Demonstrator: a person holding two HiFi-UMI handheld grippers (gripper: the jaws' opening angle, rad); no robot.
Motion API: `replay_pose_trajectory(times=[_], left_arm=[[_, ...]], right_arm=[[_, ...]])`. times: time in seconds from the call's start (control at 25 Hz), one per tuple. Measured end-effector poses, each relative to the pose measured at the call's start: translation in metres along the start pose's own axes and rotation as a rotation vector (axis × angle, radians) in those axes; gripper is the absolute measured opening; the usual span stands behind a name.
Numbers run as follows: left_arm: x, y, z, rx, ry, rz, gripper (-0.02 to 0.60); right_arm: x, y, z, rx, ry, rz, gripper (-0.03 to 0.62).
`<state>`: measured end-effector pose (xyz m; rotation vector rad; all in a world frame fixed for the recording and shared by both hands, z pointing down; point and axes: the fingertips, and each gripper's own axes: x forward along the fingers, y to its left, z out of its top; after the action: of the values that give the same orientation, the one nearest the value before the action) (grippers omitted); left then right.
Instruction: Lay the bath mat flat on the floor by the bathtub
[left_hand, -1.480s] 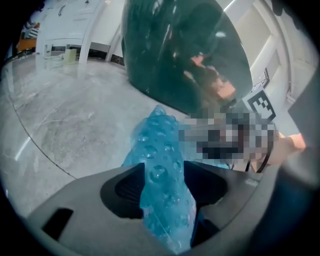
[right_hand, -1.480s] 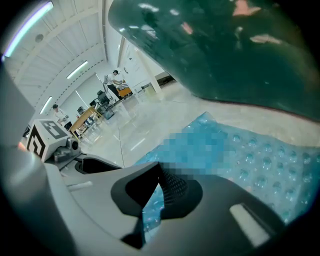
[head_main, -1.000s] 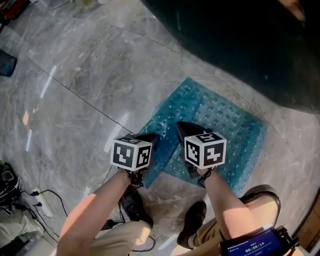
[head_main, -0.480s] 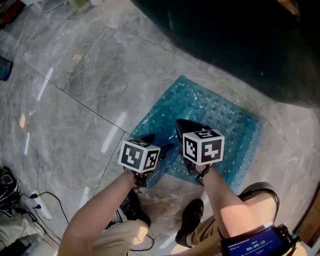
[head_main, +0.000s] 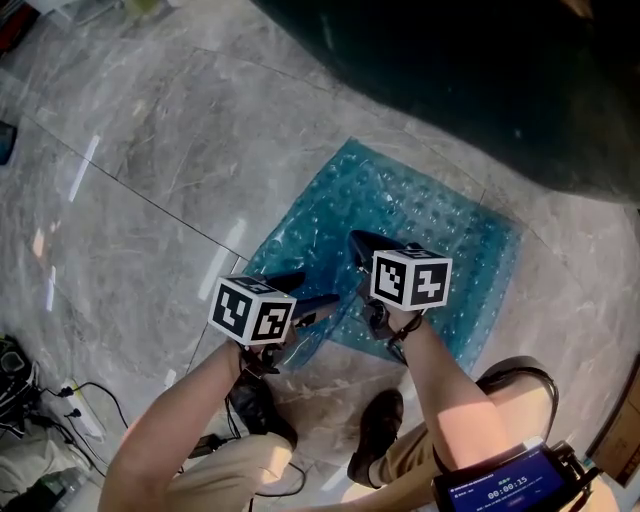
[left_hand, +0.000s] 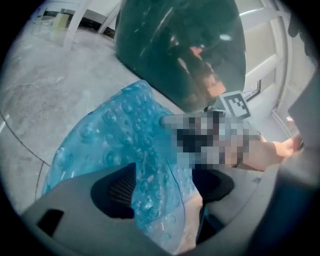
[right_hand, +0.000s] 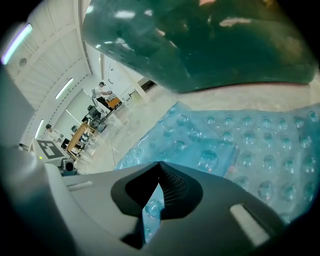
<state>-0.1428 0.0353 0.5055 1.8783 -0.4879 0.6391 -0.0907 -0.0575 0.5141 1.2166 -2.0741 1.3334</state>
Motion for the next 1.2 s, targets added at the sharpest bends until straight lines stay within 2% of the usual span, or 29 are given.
replay_pose_trajectory(times=[0.16,0.36,0.44,0.48,0.56,0.76,0.84,0.96,1.08,1.2], left_arm=[[0.001,-0.016,-0.007,0.023,0.039,-0.071,0.391],[0.024,-0.028,-0.016,0.052,0.079,-0.081,0.407],[0.033,-0.027,-0.02,0.067,0.091,-0.059,0.398],[0.036,-0.024,-0.021,0.077,0.097,-0.035,0.337],[0.04,-0.016,-0.024,0.111,0.118,0.021,0.164],[0.052,-0.019,-0.027,0.142,0.155,0.009,0.033],[0.048,-0.02,-0.023,0.176,0.168,0.011,0.021],[0.021,-0.01,-0.003,0.244,0.167,0.045,0.021],[-0.021,0.012,0.029,0.282,0.135,0.108,0.023],[-0.063,0.038,0.064,0.291,0.081,0.171,0.025]], right_arm=[[0.001,0.004,0.001,-0.011,0.004,0.003,0.009],[0.003,0.008,0.001,-0.039,0.011,0.005,0.009],[0.004,0.01,0.001,-0.071,0.019,0.004,0.009],[0.004,0.011,0.0,-0.08,0.022,0.009,0.009],[0.003,0.013,0.002,-0.079,0.025,0.035,0.009],[0.002,0.013,0.005,-0.063,0.023,0.043,0.009],[-0.001,0.015,0.012,-0.058,-0.001,0.039,0.009],[-0.013,0.023,0.042,-0.046,-0.095,0.043,0.009],[-0.028,0.035,0.073,-0.061,-0.18,0.061,0.009],[-0.038,0.043,0.086,-0.079,-0.206,0.071,0.009]])
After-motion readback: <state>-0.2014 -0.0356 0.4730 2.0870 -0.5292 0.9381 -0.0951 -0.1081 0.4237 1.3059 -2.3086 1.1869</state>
